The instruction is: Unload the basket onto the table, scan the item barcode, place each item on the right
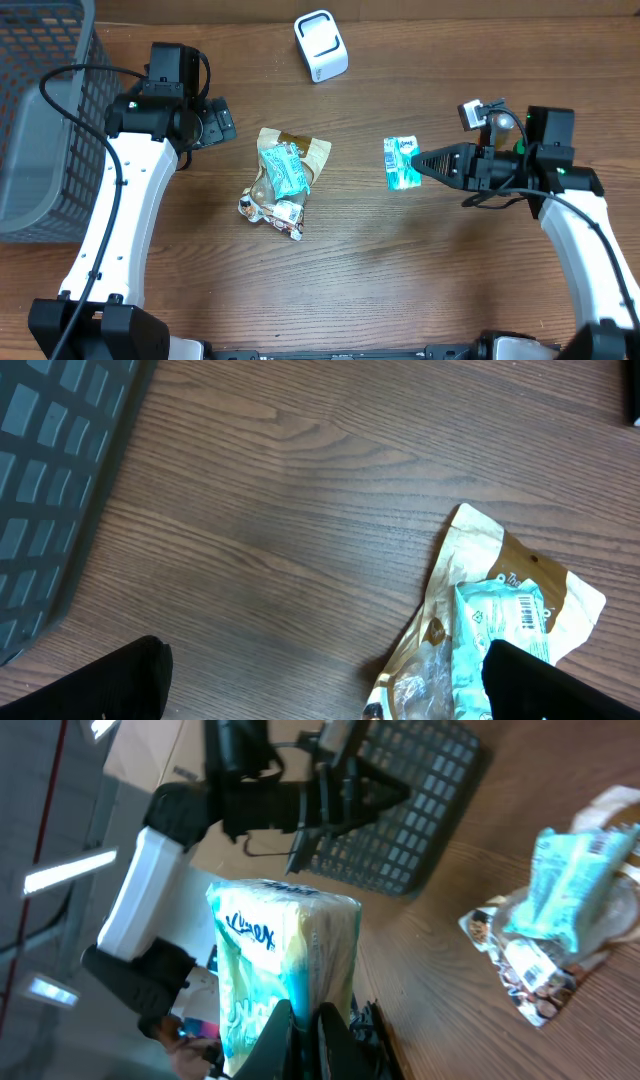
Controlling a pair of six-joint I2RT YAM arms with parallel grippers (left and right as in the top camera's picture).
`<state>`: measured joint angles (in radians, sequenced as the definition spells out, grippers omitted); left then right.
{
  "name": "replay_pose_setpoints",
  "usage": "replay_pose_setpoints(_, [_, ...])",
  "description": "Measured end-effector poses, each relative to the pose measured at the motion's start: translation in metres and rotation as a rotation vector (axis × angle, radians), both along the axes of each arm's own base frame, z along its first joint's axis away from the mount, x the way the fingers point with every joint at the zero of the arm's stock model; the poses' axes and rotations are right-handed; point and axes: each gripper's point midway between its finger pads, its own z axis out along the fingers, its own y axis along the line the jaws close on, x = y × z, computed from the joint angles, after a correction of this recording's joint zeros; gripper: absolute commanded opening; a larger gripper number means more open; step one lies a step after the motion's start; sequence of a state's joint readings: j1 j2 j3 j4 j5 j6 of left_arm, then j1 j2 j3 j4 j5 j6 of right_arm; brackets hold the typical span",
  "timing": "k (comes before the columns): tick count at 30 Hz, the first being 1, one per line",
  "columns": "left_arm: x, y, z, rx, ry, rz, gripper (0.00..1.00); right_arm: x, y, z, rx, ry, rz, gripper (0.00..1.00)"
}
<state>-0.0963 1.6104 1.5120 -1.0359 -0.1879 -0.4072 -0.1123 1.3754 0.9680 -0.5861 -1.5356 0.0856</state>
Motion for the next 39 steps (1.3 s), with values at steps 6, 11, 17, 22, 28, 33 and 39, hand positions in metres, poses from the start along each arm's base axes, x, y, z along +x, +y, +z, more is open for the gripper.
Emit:
replay_pose_setpoints(6, [0.0,0.0,0.0,0.0,0.0,0.0,1.0,-0.028,0.003,0.033,-0.013,-0.116,0.0,0.04])
replay_pose_setpoints(11, [0.0,0.0,0.0,0.0,0.0,0.0,0.99,-0.05,0.006,0.053,-0.021,-0.193,0.001,0.04])
replay_pose_setpoints(17, [0.0,0.0,0.0,0.0,0.0,0.0,0.99,-0.061,0.007,0.063,-0.024,-0.218,0.0,0.04])
replay_pose_setpoints(22, [0.0,0.0,0.0,0.0,0.0,0.0,1.0,-0.062,0.007,0.063,-0.02,-0.19,0.0,0.04])
replay_pose_setpoints(28, [0.0,0.0,0.0,0.0,0.0,0.0,1.0,-0.062,0.007,0.063,-0.017,-0.16,0.0,0.04])
replay_pose_setpoints(33, [0.0,0.0,0.0,0.0,0.0,0.0,1.0,-0.062,0.007,0.062,-0.014,-0.139,0.001,0.04])
replay_pose_setpoints(39, [0.0,0.0,0.0,0.0,0.0,0.0,1.0,-0.063,0.007,0.062,-0.013,-0.134,0.001,0.04])
